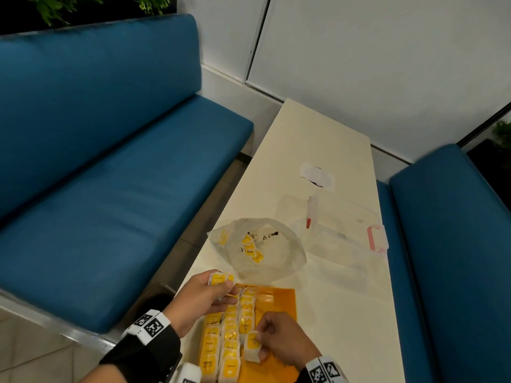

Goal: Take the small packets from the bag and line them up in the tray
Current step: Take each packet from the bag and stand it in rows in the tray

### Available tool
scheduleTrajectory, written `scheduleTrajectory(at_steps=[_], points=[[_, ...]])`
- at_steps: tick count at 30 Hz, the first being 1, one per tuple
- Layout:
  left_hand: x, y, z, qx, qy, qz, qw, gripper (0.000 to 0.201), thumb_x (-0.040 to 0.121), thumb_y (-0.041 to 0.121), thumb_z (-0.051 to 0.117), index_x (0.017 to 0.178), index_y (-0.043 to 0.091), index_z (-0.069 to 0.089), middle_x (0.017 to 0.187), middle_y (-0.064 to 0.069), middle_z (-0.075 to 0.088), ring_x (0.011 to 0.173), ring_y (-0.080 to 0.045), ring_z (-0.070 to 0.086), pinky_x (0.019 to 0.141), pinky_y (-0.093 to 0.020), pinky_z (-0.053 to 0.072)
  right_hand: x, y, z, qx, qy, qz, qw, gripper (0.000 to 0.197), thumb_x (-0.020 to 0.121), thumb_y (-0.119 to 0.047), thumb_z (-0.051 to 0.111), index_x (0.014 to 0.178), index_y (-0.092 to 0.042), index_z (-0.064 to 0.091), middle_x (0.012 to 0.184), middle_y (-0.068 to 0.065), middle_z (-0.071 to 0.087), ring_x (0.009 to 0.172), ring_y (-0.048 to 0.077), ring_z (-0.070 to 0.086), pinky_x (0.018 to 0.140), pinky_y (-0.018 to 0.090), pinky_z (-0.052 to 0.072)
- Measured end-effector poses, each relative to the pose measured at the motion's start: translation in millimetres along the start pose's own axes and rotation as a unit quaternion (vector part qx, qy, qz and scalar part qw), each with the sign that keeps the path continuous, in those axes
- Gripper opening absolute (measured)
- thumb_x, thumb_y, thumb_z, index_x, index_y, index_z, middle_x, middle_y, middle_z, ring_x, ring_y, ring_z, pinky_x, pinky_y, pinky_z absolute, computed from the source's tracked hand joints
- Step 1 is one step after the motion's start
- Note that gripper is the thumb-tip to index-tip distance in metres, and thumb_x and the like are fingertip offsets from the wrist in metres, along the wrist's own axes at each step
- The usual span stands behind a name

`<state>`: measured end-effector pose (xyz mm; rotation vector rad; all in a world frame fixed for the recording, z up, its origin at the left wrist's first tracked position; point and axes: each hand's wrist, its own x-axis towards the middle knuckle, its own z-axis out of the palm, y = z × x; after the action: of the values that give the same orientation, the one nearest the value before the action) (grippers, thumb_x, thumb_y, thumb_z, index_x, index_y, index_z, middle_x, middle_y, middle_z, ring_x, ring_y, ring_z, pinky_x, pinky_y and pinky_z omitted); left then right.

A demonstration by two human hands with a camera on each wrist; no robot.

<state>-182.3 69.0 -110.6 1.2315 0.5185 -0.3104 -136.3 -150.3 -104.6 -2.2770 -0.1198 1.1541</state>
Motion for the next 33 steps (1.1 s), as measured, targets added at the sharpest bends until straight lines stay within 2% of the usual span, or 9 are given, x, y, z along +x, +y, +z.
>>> scheduleTrajectory(at_steps=[5, 11, 16, 20, 24, 25, 28, 30, 33], points=[[-0.4, 0.7, 0.2, 0.003, 0.001, -0.001, 1.000, 0.018, 0.101, 0.020, 0.063, 0.110, 0.005, 0.068, 0.102, -0.011, 0.078, 0.097, -0.026, 0.077, 0.092, -0.043, 0.060, 12.9, 3.7, 17.5, 0.025, 0.033, 0.031, 0.999, 0.009, 0.093, -0.012, 0.062, 0.088, -0.017, 0.057, 0.071, 0.003, 0.068, 0.057, 0.013, 0.069, 0.044, 0.020, 0.045], [-1.3, 1.2, 2.4, 0.009, -0.002, 0.001, 1.000, 0.019, 0.101, 0.020, 0.062, 0.110, 0.004, 0.067, 0.101, -0.009, 0.079, 0.097, -0.022, 0.077, 0.093, -0.042, 0.060, 20.0, 6.5, 31.3, 0.040, 0.086, 0.012, 0.995, 0.007, 0.091, -0.013, 0.062, 0.087, -0.017, 0.058, 0.079, 0.006, 0.072, 0.062, 0.021, 0.074, 0.048, 0.025, 0.049], [-1.6, 1.1, 2.1, 0.005, -0.005, -0.001, 1.000, 0.020, 0.101, 0.020, 0.063, 0.111, 0.003, 0.067, 0.102, -0.009, 0.079, 0.097, -0.021, 0.077, 0.096, -0.042, 0.059, 19.8, 6.8, 38.0, 0.048, 0.124, 0.010, 0.991, 0.009, 0.092, -0.011, 0.063, 0.085, -0.016, 0.058, 0.080, 0.007, 0.071, 0.057, 0.018, 0.071, 0.047, 0.025, 0.050], [-2.0, 0.7, 2.1, 0.007, -0.008, -0.003, 1.000, 0.021, 0.100, 0.020, 0.064, 0.112, 0.003, 0.067, 0.102, -0.009, 0.079, 0.098, -0.021, 0.077, 0.098, -0.043, 0.058, 19.7, 6.0, 40.2, 0.060, 0.147, 0.003, 0.987, 0.010, 0.090, -0.010, 0.065, 0.084, -0.015, 0.058, 0.075, 0.005, 0.069, 0.059, 0.021, 0.072, 0.058, 0.036, 0.058], [-1.7, 2.0, 0.4, -0.017, -0.019, -0.021, 0.999, 0.026, 0.099, 0.018, 0.066, 0.117, 0.000, 0.065, 0.105, -0.013, 0.078, 0.101, -0.025, 0.076, 0.100, -0.045, 0.057, 17.1, 4.1, 41.4, 0.076, 0.159, 0.010, 0.984, 0.014, 0.088, -0.008, 0.066, 0.082, -0.015, 0.056, 0.078, 0.008, 0.071, 0.055, 0.017, 0.069, 0.060, 0.041, 0.059], [-2.4, 3.3, 0.1, -0.044, -0.022, -0.034, 0.998, 0.028, 0.098, 0.019, 0.066, 0.119, -0.001, 0.065, 0.107, -0.015, 0.077, 0.102, -0.027, 0.075, 0.100, -0.045, 0.057, 15.5, 2.8, 40.4, 0.058, 0.168, 0.004, 0.984, 0.015, 0.086, -0.012, 0.068, 0.081, -0.018, 0.056, 0.079, 0.006, 0.071, 0.059, 0.016, 0.069, 0.062, 0.040, 0.059], [-7.9, 8.7, 0.3, -0.150, -0.040, -0.082, 0.984, 0.037, 0.102, 0.030, 0.057, 0.119, -0.002, 0.066, 0.114, -0.023, 0.074, 0.105, -0.033, 0.073, 0.093, -0.041, 0.058, 6.1, -7.7, 29.1, -0.008, 0.227, -0.061, 0.972, 0.016, 0.084, -0.021, 0.070, 0.082, -0.029, 0.057, 0.082, -0.004, 0.066, 0.075, 0.007, 0.063, 0.068, 0.023, 0.052], [-11.4, 10.6, 1.4, -0.173, -0.048, -0.101, 0.979, 0.049, 0.104, 0.039, 0.047, 0.117, -0.004, 0.069, 0.116, -0.025, 0.073, 0.105, -0.034, 0.072, 0.088, -0.039, 0.059, -4.3, -23.1, 19.4, 0.025, 0.253, -0.136, 0.957, 0.015, 0.086, -0.020, 0.071, 0.084, -0.030, 0.061, 0.081, -0.002, 0.065, 0.075, 0.006, 0.060, 0.069, 0.019, 0.050], [-14.5, 9.7, 5.4, -0.177, -0.061, -0.108, 0.976, 0.055, 0.107, 0.041, 0.037, 0.121, -0.003, 0.067, 0.117, -0.024, 0.073, 0.104, -0.033, 0.071, 0.091, -0.041, 0.056, -16.6, -49.6, 9.8, 0.081, 0.252, -0.214, 0.940, 0.017, 0.085, -0.019, 0.074, 0.091, -0.033, 0.066, 0.082, 0.000, 0.065, 0.076, 0.010, 0.060, 0.067, 0.015, 0.047]])
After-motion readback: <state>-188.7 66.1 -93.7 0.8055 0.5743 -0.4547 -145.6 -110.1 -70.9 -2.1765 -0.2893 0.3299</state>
